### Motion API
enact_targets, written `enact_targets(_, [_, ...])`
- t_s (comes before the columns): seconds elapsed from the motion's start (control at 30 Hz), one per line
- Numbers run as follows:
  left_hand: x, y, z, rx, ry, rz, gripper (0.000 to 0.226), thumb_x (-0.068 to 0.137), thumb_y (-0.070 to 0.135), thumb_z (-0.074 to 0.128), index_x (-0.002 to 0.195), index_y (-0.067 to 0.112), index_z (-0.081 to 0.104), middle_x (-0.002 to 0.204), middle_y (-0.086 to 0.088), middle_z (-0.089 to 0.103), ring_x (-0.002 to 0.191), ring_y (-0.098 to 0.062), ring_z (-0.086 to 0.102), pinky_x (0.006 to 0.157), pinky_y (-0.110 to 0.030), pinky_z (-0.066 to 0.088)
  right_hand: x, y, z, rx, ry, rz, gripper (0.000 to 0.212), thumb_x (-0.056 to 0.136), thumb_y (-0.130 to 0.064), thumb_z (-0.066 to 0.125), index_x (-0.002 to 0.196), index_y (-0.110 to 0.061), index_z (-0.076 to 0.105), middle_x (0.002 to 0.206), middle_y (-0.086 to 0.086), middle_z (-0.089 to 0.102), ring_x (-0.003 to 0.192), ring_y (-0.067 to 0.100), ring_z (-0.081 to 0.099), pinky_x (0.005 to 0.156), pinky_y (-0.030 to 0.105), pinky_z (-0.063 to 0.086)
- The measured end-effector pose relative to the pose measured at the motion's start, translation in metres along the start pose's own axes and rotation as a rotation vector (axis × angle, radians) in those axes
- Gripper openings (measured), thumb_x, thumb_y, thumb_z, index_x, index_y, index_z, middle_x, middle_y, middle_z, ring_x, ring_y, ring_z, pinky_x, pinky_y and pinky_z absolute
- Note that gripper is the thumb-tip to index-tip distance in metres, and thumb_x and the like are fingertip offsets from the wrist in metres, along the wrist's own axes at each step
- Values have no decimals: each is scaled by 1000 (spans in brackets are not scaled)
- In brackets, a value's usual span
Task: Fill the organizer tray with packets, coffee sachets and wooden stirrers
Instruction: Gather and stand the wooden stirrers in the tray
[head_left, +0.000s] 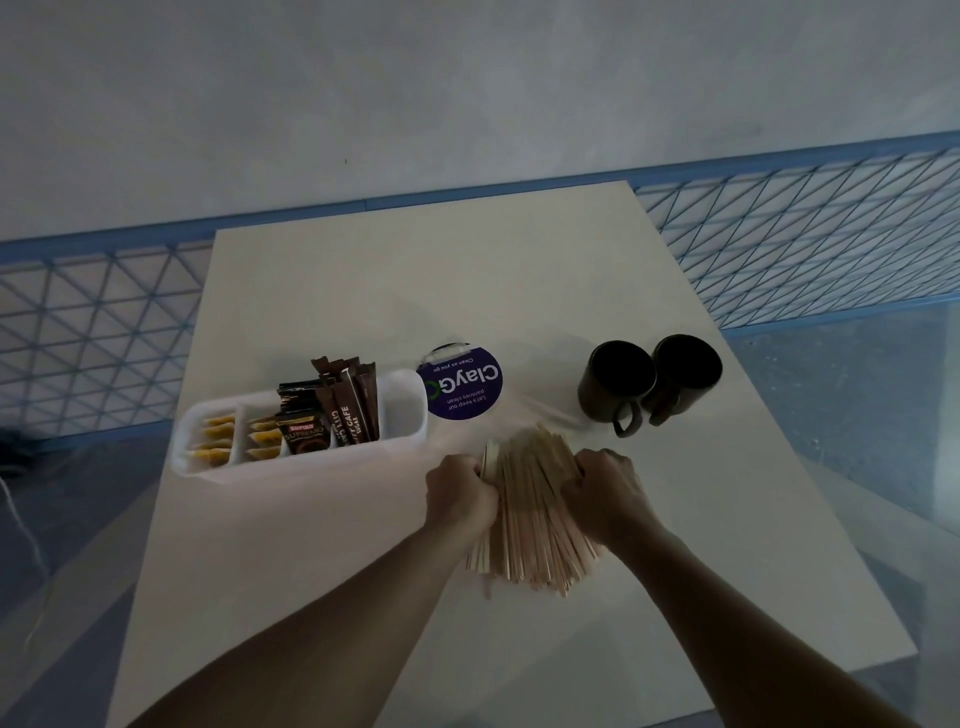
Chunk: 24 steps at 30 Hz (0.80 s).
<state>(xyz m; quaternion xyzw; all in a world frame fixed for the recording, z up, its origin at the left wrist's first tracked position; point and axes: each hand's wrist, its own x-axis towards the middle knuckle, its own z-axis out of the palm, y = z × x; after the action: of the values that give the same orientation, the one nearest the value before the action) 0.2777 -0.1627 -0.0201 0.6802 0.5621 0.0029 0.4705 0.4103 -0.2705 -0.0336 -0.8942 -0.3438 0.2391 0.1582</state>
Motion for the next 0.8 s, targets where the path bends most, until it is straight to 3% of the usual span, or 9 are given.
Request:
enact_targets(0.13, [1, -1, -8, -45, 2, 20, 10, 82, 7, 65, 81, 11, 73, 81, -8, 72, 75, -25, 70, 69, -41, 61, -1, 2, -4, 44, 48, -25, 29, 87, -6, 51, 63, -19, 43, 79, 2, 44, 64, 11, 41, 51, 20, 25])
enact_targets(0.33, [4, 0, -24, -187, -78, 31, 13, 84, 4, 69, 77, 13, 74, 70, -8, 73, 51, -11, 68, 43, -14, 47, -1, -9, -9, 61, 58, -39, 24, 92, -1, 43, 74, -18, 45, 84, 2, 45, 69, 10, 41, 53, 20, 26])
enact_targets(0.4, [4, 4, -33, -262, -125, 43, 11, 84, 4, 71, 82, 14, 76, 74, -10, 74, 57, -15, 70, 50, -20, 54, 1, -19, -11, 75, 49, -57, 27, 92, 0, 44, 73, -20, 47, 81, 1, 50, 68, 13, 46, 51, 23, 30])
enact_targets(0.47, [5, 11, -41, -370, -171, 41, 12, 86, 2, 70, 91, 12, 75, 81, -16, 74, 68, -24, 71, 67, -36, 62, 4, -31, -12, 139, 33, -80, 24, 93, -2, 44, 78, -19, 53, 80, 1, 58, 70, 17, 54, 52, 24, 39])
enact_targets(0.53, [8, 18, -51, -462, -202, 39, 12, 88, 0, 66, 96, 8, 72, 83, -18, 72, 73, -29, 70, 78, -45, 61, 8, -43, -13, 229, 14, -87, 21, 97, -7, 43, 86, -18, 57, 83, -5, 59, 73, 15, 57, 55, 23, 42])
enact_targets(0.63, [13, 28, -71, -535, -225, 73, 9, 92, 1, 62, 92, 8, 69, 88, -18, 70, 75, -26, 70, 79, -41, 58, 16, -67, -12, 402, -17, -60, 20, 100, -12, 43, 100, -17, 62, 87, -5, 60, 74, 11, 58, 59, 21, 44])
enact_targets(0.73, [20, 38, -94, -599, -176, 102, 14, 92, 5, 63, 104, 3, 70, 96, -16, 73, 81, -21, 71, 75, -32, 57, 26, -93, -13, 623, -18, -45, 19, 98, -6, 48, 92, -12, 65, 83, 7, 64, 73, 19, 59, 64, 34, 48])
enact_targets(0.8, [26, 42, -110, -660, -136, 114, 20, 91, 7, 65, 110, 4, 71, 97, -12, 74, 83, -16, 71, 66, -23, 57, 33, -112, -13, 740, -18, -64, 19, 96, -3, 52, 88, -10, 67, 83, 13, 66, 75, 20, 60, 66, 34, 51])
